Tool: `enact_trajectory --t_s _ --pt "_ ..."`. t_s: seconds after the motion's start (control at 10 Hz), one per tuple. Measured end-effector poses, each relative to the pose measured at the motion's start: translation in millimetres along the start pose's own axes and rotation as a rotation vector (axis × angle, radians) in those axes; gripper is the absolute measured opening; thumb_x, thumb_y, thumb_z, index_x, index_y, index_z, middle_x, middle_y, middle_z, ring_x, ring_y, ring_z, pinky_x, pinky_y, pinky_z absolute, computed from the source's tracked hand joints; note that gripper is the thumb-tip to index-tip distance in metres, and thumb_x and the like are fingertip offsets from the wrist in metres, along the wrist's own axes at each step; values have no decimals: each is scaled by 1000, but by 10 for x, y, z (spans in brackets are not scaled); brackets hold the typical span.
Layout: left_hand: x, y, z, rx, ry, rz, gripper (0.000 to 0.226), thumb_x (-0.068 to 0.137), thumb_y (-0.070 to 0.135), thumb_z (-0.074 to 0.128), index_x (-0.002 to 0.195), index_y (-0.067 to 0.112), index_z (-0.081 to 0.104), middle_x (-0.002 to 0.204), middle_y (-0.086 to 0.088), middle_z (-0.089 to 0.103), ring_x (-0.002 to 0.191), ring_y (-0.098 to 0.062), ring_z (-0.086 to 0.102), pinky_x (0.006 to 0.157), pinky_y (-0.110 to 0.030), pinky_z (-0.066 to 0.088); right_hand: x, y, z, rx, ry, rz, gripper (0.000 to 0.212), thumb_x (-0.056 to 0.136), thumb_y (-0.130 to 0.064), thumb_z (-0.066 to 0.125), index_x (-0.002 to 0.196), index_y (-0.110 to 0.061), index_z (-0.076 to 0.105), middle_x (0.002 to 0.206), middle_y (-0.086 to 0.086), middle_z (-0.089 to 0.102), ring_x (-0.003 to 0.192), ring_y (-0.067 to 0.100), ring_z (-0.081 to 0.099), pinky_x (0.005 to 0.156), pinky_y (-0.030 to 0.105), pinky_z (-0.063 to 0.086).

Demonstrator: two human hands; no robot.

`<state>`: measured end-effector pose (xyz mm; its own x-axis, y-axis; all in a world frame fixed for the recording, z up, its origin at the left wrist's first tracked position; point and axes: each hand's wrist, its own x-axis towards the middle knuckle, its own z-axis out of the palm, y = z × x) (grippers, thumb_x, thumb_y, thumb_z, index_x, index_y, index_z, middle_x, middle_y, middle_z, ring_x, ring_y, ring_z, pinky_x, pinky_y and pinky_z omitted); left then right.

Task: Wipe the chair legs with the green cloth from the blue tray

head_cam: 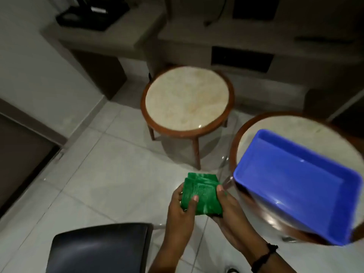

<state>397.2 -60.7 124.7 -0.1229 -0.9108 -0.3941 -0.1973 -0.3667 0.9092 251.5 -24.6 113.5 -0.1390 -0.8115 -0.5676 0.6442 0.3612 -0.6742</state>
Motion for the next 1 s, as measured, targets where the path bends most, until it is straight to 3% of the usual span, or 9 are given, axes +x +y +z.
enact_trajectory --t_s 0.1,0.2,0.3,0.4,0.5,0.7,0.8,1.0 --pt "-146 803 577 5 -78 56 43 97 25 64 138 28 54 131 8 67 114 3 66 90 -12 54 -494 -974 -142 -340 76 -163 31 110 -31 57 134 -20 73 128 0 85 121 14 80 95 23 66" --pt "-94 1064 1005 82 -105 122 45 98 28 61 143 28 52 133 9 63 120 0 62 100 -16 50 -568 -1384 -408 -545 234 -267 17 109 -23 65 122 -23 76 114 -3 87 106 1 82 82 9 61" --pt "104 1143 1869 244 -183 192 41 99 27 60 139 27 54 127 8 62 120 -5 61 94 -1 40 -368 -1815 -1150 -687 461 -312 20 105 -19 71 124 -17 72 110 -1 82 97 7 80 75 14 60" --pt "329 911 2490 316 -248 143 43 99 22 61 141 17 52 130 0 62 124 -17 61 95 -5 39 -78 -1909 -1752 -740 551 -251 23 105 -21 71 126 -13 71 113 6 81 104 23 78 85 32 63" --pt "646 326 3300 427 -325 56 51 99 22 59 147 10 46 137 -11 59 128 -26 58 96 -17 39 371 -1770 -2659 -782 618 -133 18 106 -22 70 124 -17 71 110 3 78 106 28 77 92 45 62" --pt "993 -668 4229 558 -378 -51 56 100 19 55 152 5 39 143 -20 54 132 -35 53 111 -39 40 923 -1230 -3804 -788 676 -18 16 105 -16 70 121 -18 69 107 0 75 106 29 76 87 39 61" --pt "1049 -831 4317 607 -364 -56 56 101 21 53 154 9 38 148 -16 51 135 -30 49 115 -38 37 1027 -1071 -3985 -845 687 19 17 103 -15 73 120 -17 71 109 4 74 105 29 74 87 39 60" --pt "1094 -795 4217 721 -343 -23 65 101 35 50 159 15 29 155 -13 44 142 -29 42 117 -37 34 1050 -1236 -3931 -990 722 92 38 102 -19 74 139 -12 64 131 16 64 119 35 67 94 37 54"
